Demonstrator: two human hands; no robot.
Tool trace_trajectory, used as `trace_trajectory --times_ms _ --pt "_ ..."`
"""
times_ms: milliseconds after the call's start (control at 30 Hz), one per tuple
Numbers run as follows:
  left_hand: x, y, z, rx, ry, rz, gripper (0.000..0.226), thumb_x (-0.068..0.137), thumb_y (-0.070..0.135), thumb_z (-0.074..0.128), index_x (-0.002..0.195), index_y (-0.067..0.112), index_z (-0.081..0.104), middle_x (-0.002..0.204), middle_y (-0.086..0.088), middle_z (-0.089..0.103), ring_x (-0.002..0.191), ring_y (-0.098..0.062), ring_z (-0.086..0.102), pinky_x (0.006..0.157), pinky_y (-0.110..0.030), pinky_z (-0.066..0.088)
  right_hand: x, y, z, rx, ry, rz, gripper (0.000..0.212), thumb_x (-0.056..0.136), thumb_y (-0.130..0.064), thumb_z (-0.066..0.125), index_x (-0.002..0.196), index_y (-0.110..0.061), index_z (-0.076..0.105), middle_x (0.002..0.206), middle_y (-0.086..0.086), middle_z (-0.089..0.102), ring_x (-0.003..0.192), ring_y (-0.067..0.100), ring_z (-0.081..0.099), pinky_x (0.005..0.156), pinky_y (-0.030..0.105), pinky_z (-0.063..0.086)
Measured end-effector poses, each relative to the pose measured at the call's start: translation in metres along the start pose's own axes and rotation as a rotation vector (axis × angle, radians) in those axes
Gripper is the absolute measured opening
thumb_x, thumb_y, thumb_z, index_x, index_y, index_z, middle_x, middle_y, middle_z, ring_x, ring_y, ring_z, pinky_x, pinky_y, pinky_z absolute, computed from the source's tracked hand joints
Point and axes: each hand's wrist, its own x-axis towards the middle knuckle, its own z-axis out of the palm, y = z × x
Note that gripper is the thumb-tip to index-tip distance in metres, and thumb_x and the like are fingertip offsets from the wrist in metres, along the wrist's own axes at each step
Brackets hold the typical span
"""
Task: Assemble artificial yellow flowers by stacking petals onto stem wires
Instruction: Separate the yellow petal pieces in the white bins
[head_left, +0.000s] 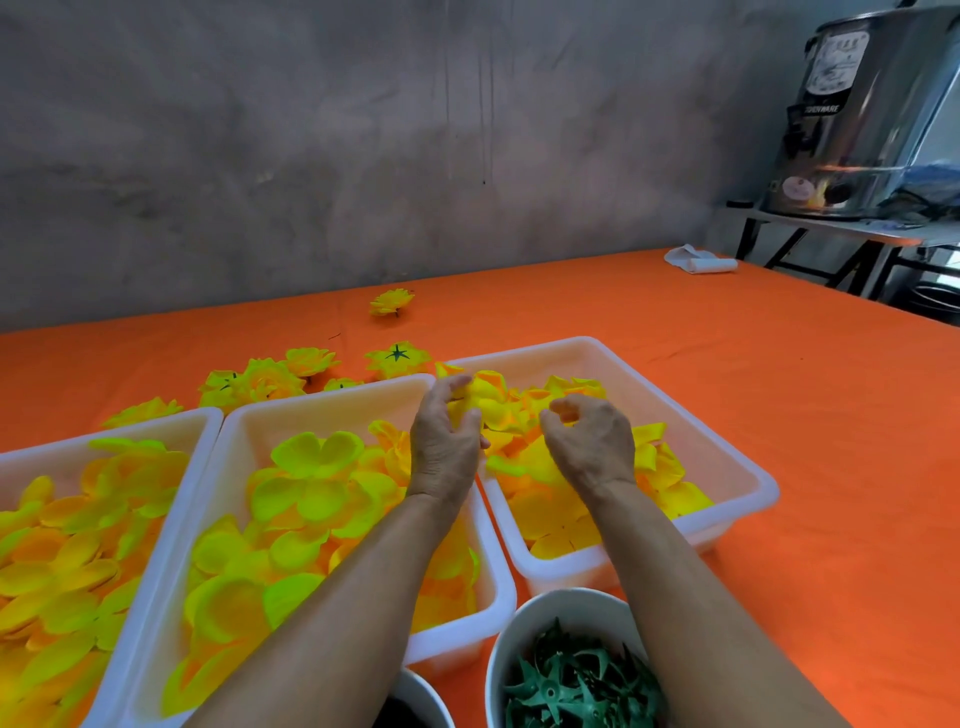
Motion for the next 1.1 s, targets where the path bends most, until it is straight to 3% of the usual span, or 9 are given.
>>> trace_trajectory --times_ms 100,267,367,433,567,667,800,967,1100 --pt "-0.001 -0.001 -0.002 0.049 -0.055 0.002 0.025 0.091 -0.002 0.051 0.112 0.009 0.060 0.117 -0.011 0.059 0.055 -0.012 0.054 0.056 -0.023 0.048 -0.001 0.000 0.000 -0.005 -0.030 0.008 0.018 0.083 -0.018 0.061 0.092 -0.016 0.076 0.102 0.012 0.072 0.103 0.030 0.062 0.082 0.030 0.046" --pt "0.000 0.003 -0.005 -0.047 -0.073 -0.028 0.027 0.092 -0.002 0.050 0.115 0.011 0.058 0.113 -0.009 0.059 0.058 -0.013 0.055 0.056 -0.021 0.050 -0.001 0.000 -0.002 0.000 0.031 0.026 0.017 0.084 -0.019 0.061 0.094 -0.016 0.075 0.101 0.011 0.071 0.101 0.031 0.062 0.080 0.030 0.045" --pt "0.000 0.006 -0.006 -0.149 -0.096 -0.034 0.038 0.090 -0.008 0.049 0.121 0.014 0.052 0.111 -0.012 0.057 0.073 -0.017 0.058 0.054 -0.021 0.052 -0.007 -0.008 -0.004 0.195 0.087 -0.099 0.019 0.078 -0.014 0.068 0.097 -0.012 0.074 0.094 0.009 0.072 0.085 0.026 0.064 0.079 0.030 0.047" --pt "-0.001 0.007 -0.006 -0.163 -0.089 -0.035 0.048 0.089 -0.008 0.051 0.131 0.015 0.043 0.105 -0.013 0.059 0.076 -0.017 0.059 0.054 -0.024 0.053 -0.011 -0.013 -0.004 0.264 0.033 -0.249 0.025 0.070 -0.006 0.072 0.095 -0.010 0.073 0.094 0.007 0.069 0.079 0.022 0.059 0.077 0.033 0.049" --pt "0.000 0.006 -0.006 -0.182 -0.057 -0.049 0.049 0.090 -0.008 0.051 0.133 0.012 0.039 0.097 -0.013 0.060 0.066 -0.017 0.057 0.052 -0.022 0.052 -0.014 -0.013 0.002 0.127 -0.131 -0.406 0.033 0.069 -0.004 0.074 0.101 -0.008 0.073 0.105 0.010 0.063 0.101 0.027 0.056 0.085 0.037 0.046" --pt "0.002 0.004 -0.007 -0.202 -0.056 -0.070 0.042 0.092 -0.004 0.051 0.129 0.013 0.040 0.087 -0.011 0.062 0.052 -0.011 0.057 0.053 -0.020 0.052 -0.013 -0.011 0.007 0.004 -0.130 -0.412 0.026 0.079 -0.008 0.070 0.105 -0.008 0.072 0.104 0.011 0.065 0.098 0.029 0.060 0.082 0.034 0.045" --pt "0.002 0.003 -0.006 -0.259 -0.029 -0.103 0.039 0.091 -0.003 0.055 0.121 0.016 0.039 0.080 -0.008 0.063 0.051 -0.008 0.062 0.057 -0.022 0.054 -0.012 -0.012 0.008 -0.115 -0.121 -0.424 0.019 0.087 -0.019 0.064 0.101 -0.008 0.071 0.101 0.013 0.065 0.095 0.032 0.059 0.077 0.035 0.040" --pt "0.005 0.000 -0.004 -0.357 0.092 -0.158 0.026 0.081 -0.009 0.064 0.103 -0.002 0.051 0.081 -0.011 0.059 0.060 -0.014 0.063 0.056 -0.020 0.055 -0.016 -0.014 0.007 -0.123 -0.037 -0.437 0.016 0.086 -0.021 0.065 0.089 -0.005 0.065 0.097 0.013 0.064 0.093 0.032 0.057 0.072 0.036 0.037" --pt "0.006 -0.001 -0.007 -0.419 0.030 -0.169 0.011 0.078 -0.012 0.065 0.087 -0.006 0.062 0.070 -0.009 0.065 0.058 -0.012 0.065 0.060 -0.023 0.057 -0.013 -0.013 0.008 -0.106 -0.030 -0.370 0.015 0.087 -0.018 0.062 0.089 -0.003 0.062 0.097 0.018 0.064 0.093 0.035 0.057 0.073 0.038 0.035"
